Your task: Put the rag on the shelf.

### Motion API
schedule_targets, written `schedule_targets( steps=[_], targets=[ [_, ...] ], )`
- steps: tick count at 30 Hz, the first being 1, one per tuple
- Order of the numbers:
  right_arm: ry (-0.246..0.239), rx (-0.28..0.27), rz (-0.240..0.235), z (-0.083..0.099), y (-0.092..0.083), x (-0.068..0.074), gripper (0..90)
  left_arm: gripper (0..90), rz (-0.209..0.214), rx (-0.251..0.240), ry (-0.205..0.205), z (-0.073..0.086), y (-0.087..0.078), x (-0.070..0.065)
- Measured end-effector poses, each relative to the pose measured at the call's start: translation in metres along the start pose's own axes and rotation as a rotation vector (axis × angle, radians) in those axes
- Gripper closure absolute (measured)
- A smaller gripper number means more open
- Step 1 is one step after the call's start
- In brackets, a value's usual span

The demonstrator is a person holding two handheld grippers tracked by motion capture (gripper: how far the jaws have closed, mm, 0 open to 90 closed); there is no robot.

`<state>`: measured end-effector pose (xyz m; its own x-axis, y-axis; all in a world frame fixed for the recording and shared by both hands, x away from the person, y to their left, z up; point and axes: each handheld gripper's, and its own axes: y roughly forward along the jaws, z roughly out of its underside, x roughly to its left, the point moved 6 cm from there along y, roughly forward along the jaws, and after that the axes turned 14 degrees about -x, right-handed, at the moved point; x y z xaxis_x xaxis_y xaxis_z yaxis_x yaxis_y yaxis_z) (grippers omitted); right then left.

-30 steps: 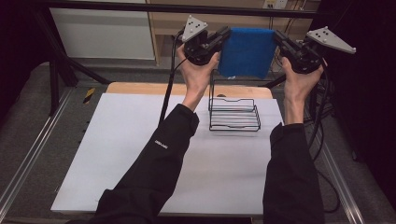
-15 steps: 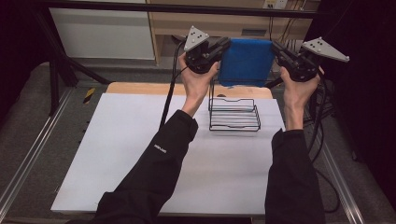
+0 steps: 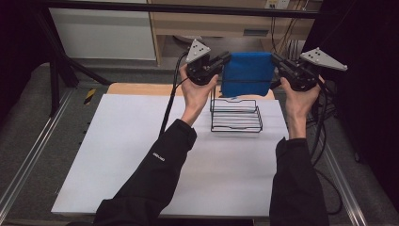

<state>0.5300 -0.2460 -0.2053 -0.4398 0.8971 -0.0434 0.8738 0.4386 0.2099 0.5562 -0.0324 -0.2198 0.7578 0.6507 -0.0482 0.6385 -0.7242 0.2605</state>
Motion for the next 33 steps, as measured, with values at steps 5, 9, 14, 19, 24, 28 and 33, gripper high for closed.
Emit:
schedule_targets(
  steps=[5,9,14,19,24,28,33],
  targets=[
    [-0.001,0.008,-0.011,0.001,-0.005,0.003,86.3,84.9,0.013,0.007,0.006,-0.001,-0.004,-0.001],
    [-0.003,0.024,-0.011,0.001,-0.009,0.006,86.1,84.9,0.027,0.020,0.004,0.000,-0.008,-0.003],
    [0.002,0.040,-0.020,0.004,-0.015,0.008,85.9,84.8,0.040,0.036,0.007,0.002,-0.012,-0.006],
    [0.000,0.053,-0.022,0.007,-0.019,0.008,85.8,84.8,0.052,0.051,0.015,0.004,-0.014,-0.009],
    [-0.001,0.062,-0.024,0.011,-0.021,0.007,85.8,84.8,0.057,0.070,0.015,0.007,-0.014,-0.011],
    [0.002,0.074,-0.032,0.014,-0.023,0.007,85.6,84.7,0.057,0.085,0.011,0.009,-0.017,-0.013],
    [0.017,0.103,-0.046,0.019,-0.029,0.009,85.1,84.2,0.061,0.125,0.003,0.013,-0.022,-0.016]
  ],
)
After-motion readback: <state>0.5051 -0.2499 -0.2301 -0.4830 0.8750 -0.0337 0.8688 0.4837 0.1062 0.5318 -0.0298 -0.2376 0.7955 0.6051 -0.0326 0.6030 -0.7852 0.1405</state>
